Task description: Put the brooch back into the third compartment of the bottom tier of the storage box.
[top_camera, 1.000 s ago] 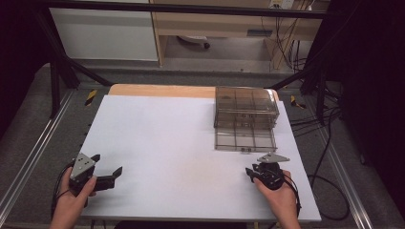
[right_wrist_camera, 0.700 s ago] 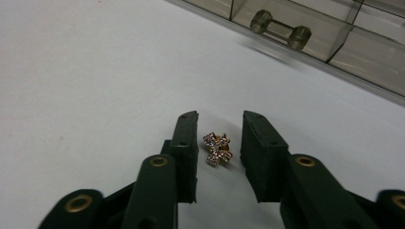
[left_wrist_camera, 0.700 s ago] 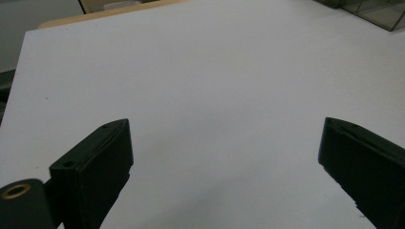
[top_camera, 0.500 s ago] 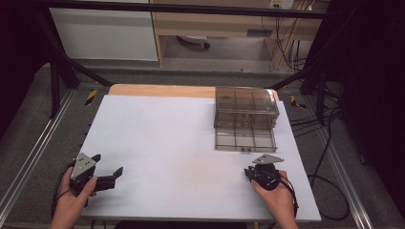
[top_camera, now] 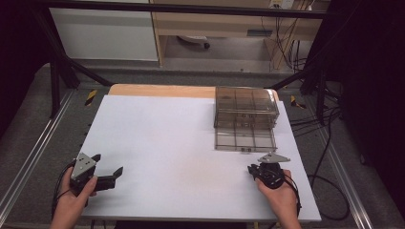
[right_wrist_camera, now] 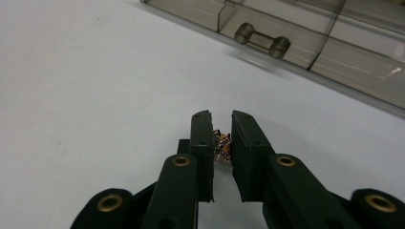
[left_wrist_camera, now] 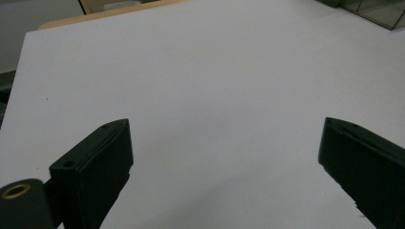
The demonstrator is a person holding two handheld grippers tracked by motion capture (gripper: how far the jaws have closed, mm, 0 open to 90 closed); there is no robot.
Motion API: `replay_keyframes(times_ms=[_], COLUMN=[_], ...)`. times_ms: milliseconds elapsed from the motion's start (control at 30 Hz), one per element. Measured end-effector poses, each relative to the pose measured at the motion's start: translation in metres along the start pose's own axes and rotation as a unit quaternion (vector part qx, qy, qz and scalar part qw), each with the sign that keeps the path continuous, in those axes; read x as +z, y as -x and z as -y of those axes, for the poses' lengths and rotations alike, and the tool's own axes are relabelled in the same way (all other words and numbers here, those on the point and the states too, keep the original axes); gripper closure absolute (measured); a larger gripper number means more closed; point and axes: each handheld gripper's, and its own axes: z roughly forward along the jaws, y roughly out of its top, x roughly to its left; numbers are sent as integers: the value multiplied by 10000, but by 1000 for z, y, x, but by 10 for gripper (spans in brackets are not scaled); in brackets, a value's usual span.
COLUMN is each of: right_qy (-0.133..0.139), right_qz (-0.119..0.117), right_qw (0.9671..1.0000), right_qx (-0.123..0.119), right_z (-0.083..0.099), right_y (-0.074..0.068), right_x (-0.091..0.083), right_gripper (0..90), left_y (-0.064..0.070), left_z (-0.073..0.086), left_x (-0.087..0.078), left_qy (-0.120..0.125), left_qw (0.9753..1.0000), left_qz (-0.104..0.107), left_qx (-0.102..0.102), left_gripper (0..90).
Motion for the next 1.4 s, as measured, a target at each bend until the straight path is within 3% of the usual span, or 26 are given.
replay_keyframes(times_ms=[167, 767, 1033, 1400], right_qy=[147, 396, 747, 879], right_qz=[114, 249, 298, 357], right_qw=[9998, 9988, 9964, 9948], right_qx=[110, 157, 262, 367], right_z=[0, -1, -17, -44], right_y=[7, 15, 26, 41], right_x=[-3, -12, -23, -18], right_gripper=[796, 796, 796, 796], left_y=[-1, -5, -7, -7], left_z=[0, 1, 4, 3], left_x=[-1, -3, -5, -5], left_qy=[13, 52, 37, 47], left_qw=[10000, 9999, 9998, 9998], left_qz=[16, -57, -94, -102], left_qx=[-26, -131, -159, -162], left_gripper=[46, 47, 47, 47])
